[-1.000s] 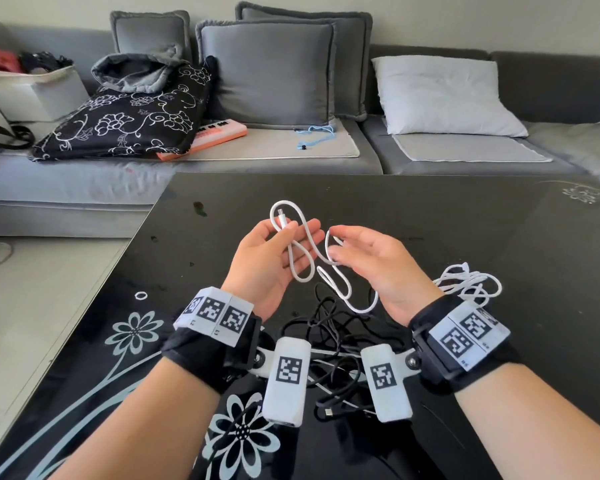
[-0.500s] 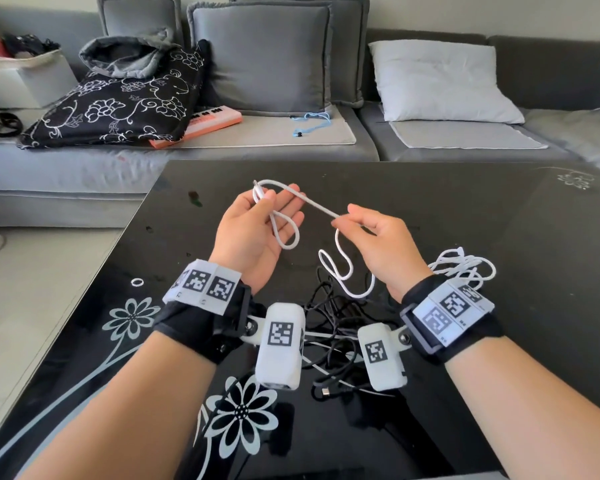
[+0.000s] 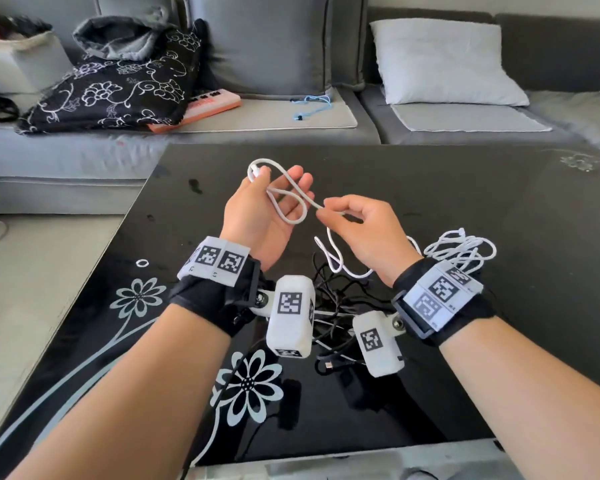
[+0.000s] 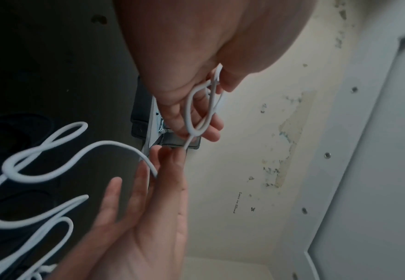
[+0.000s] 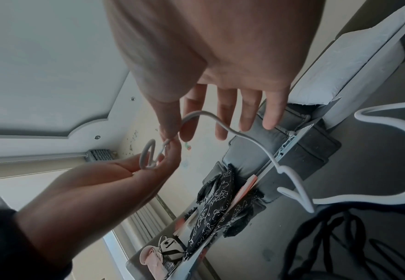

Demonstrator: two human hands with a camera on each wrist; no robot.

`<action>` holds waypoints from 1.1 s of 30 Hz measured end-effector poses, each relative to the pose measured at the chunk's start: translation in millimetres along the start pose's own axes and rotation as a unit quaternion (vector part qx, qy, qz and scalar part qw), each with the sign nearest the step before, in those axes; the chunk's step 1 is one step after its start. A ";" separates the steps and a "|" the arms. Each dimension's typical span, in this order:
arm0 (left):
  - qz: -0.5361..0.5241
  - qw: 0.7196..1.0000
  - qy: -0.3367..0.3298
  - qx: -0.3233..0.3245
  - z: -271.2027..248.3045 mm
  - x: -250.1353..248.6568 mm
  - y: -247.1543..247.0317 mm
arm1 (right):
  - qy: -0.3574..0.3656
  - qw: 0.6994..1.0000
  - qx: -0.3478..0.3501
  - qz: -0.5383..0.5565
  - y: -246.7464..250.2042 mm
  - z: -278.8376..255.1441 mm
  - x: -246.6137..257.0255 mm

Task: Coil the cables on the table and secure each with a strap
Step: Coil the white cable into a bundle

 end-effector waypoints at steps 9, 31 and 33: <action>-0.025 0.999 0.037 0.030 -4.2 -0.9 -1.2 | -0.004 0.998 0.065 -0.026 -8.2 -5.6 -3.8; 0.005 1.000 0.008 -0.028 -1.2 -20.9 23.6 | -0.023 0.997 0.063 0.036 7.9 -8.2 10.1; 0.028 0.999 0.012 -0.035 -2.4 -19.3 22.8 | -0.023 0.996 0.073 0.046 5.4 -8.5 11.3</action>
Point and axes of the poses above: each hand's wrist, its own z-axis towards the middle knuckle, its own y-axis out of the back of the hand, x = y × z, the point moved 9 cm from there along z, towards the middle knuckle, and after that the axes turned 9 degrees about y, right-handed, at the moved point
